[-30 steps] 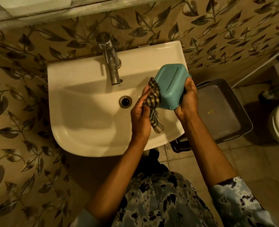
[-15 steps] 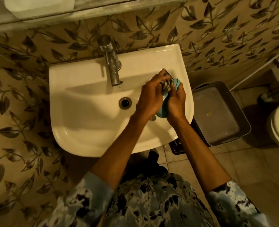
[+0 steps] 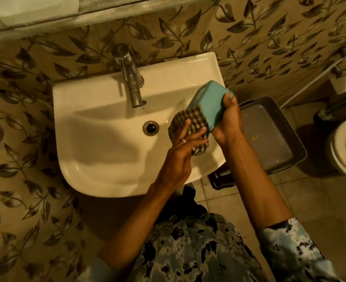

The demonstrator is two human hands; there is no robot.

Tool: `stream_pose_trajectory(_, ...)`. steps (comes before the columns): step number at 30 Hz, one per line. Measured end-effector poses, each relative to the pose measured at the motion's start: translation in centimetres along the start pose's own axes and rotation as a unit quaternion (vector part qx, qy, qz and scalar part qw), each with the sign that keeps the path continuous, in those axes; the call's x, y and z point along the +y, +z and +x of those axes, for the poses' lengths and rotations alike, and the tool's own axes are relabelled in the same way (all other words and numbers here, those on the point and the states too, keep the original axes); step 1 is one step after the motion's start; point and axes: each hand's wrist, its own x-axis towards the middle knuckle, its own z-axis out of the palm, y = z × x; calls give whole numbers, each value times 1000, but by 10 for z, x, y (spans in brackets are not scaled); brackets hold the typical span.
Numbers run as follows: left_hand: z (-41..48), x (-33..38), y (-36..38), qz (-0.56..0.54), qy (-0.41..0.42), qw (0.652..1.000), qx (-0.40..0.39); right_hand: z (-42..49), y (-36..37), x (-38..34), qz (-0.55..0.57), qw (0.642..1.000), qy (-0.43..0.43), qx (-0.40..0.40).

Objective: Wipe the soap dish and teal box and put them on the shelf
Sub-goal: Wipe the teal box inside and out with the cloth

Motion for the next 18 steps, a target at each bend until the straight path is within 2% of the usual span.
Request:
stream_pose_trajectory(2, -7, -6, -1, -73, -128, 986, 73, 5, 3, -10, 38, 999, 28, 3)
stream_pose_trajectory(3, -5, -7, -3, -118, -225, 957, 141, 7, 5, -13, 38, 999, 35, 4)
stream_pose_trajectory(5, 8, -11, -10, -235, -385, 850, 271, 7, 5, -15, 34, 998, 50, -12)
stream_pose_trajectory(6, 13, -13, -15, -301, -421, 798, 307, 7, 3, -14, 31, 997, 59, -29)
stream_pose_trajectory(7, 18, -14, -20, -349, -437, 765, 321, 7, 1, -13, 7, 997, 61, -52)
stream_pose_trajectory(8, 22, -12, -25, -372, -440, 752, 320, 5, -2, -11, -48, 994, 50, -84)
stream_pose_trajectory(9, 24, -9, -31, -380, -432, 756, 313, 3, -4, -8, -145, 983, 17, -113)
stream_pose_trajectory(10, 27, -5, -37, -379, -416, 766, 312, 2, -5, -5, -252, 957, -31, -141)
stream_pose_trajectory(12, 32, 1, -47, -365, -388, 785, 316, 0, -9, 0, -418, 876, -126, -206)
stream_pose_trajectory(13, 34, 2, -52, -357, -382, 789, 321, 0, -11, 3, -491, 818, -173, -244)
stream_pose_trajectory(14, 36, 3, -57, -349, -380, 792, 326, 1, -13, 6, -580, 735, -229, -268)
stream_pose_trajectory(16, 38, 1, -66, -326, -385, 797, 332, 3, -18, 15, -755, 518, -325, -236)
stream_pose_trajectory(17, 38, -1, -69, -306, -390, 803, 331, 2, -21, 18, -799, 443, -343, -216)
stream_pose_trajectory(18, 37, -2, -72, -273, -399, 813, 325, 0, -23, 22, -821, 403, -346, -208)
